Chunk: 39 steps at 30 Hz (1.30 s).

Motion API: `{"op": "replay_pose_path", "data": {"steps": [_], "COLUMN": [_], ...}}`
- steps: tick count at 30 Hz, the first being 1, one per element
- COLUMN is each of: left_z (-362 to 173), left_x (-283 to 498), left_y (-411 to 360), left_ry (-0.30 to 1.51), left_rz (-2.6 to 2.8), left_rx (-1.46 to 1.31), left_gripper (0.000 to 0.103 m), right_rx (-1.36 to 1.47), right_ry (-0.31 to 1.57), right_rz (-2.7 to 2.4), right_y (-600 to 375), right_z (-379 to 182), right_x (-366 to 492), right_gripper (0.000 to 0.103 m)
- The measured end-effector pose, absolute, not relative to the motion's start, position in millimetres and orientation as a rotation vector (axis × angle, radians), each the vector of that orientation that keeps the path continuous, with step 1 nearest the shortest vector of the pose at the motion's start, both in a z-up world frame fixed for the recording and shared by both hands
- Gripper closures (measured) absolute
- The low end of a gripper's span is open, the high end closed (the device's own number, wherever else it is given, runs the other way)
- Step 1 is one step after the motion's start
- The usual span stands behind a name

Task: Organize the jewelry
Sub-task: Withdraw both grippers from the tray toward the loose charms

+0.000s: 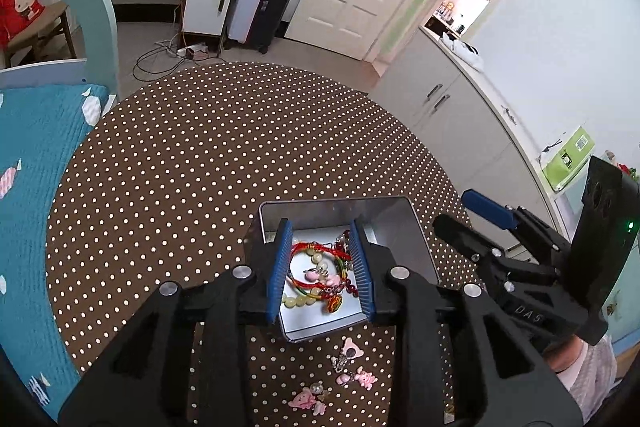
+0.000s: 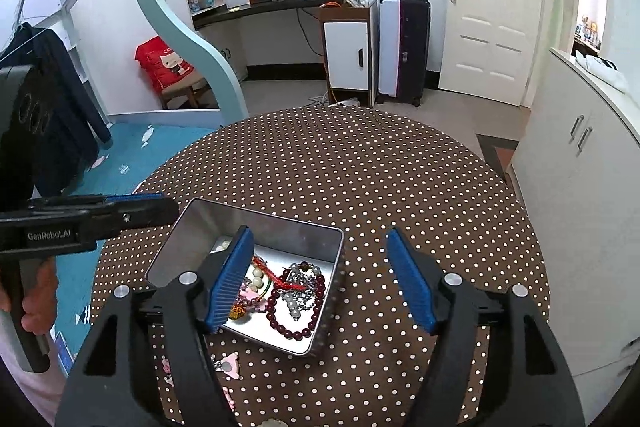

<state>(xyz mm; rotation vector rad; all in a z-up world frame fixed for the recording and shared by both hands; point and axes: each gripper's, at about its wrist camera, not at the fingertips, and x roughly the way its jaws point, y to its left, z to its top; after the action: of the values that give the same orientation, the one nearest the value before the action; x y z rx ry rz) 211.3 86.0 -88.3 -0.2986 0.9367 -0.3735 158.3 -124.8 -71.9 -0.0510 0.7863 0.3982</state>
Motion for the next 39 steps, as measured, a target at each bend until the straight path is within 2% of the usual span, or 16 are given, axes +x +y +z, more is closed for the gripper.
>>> {"op": "replay_pose_path", "data": {"steps": [3,6,9,11,12,14,16,26,27,39], "left_z": [-88,-88,-88,-89,-90,-91,-93,-107,-110,-155], "left_x": [210,207,201,198,197,193,186,149,144,105], "left_y": [86,84,83,82,82,82,82,75,74,65], "left_ry": [0.942,0.938,0.936,0.939,0.94,0.941,0.942,0.954,0.954,1.055], "left_rz": [-0.369,-0.366,-0.366,-0.346,-0.327,-0.314,-0.299,-0.284,-0.286,-0.298], "left_rx": [-0.295,-0.286,-0.273,-0.263,-0.252,-0.241,-0.221,-0.113,-0.099,-0.018], "left_gripper": [0.072,0.064,0.064,0.059,0.053,0.052,0.037,0.018,0.013,0.014], "right_rx": [-0.049,-0.045,-0.041,-0.042,-0.04,-0.039,-0.036,-0.023,-0.024,-0.007], "right_ry": [0.788,0.785,0.778,0.776,0.776,0.774,0.772,0.838,0.844,0.895], "right_rz": [0.391,0.381,0.375,0.369,0.365,0.346,0.333,0.282,0.286,0.334], "right_y": [-128,-132,-135,-137,-138,-143,-147,-161,-161,-155], "right_z": [-72,-71,-69,-69,-70,-72,-74,-91,-94,-120], "right_x": [158,157,153,150,148,142,135,114,111,79], "right_gripper": [0.036,0.034,0.03,0.026,0.024,0.015,0.011,0.007,0.007,0.007]}}
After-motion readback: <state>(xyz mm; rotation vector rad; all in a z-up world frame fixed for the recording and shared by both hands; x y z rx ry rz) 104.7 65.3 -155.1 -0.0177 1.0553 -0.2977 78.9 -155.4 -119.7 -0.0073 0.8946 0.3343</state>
